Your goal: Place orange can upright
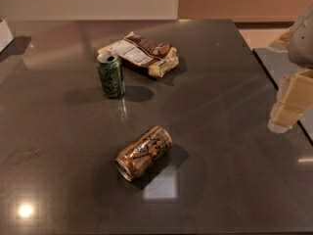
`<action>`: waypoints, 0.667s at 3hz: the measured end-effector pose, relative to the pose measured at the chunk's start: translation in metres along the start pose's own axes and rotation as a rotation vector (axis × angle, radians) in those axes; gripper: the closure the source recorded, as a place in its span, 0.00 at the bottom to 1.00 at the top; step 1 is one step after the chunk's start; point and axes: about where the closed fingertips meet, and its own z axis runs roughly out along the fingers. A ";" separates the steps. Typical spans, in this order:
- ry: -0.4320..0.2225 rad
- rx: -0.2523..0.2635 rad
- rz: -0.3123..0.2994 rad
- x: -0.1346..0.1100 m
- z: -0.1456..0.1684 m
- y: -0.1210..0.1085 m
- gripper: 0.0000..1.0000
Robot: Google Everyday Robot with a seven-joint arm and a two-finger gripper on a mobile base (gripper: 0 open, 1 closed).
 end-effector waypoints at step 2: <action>-0.004 0.003 -0.017 -0.004 -0.001 0.001 0.00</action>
Offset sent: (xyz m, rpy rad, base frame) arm -0.0024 0.0131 0.0002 -0.0072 0.0000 0.0677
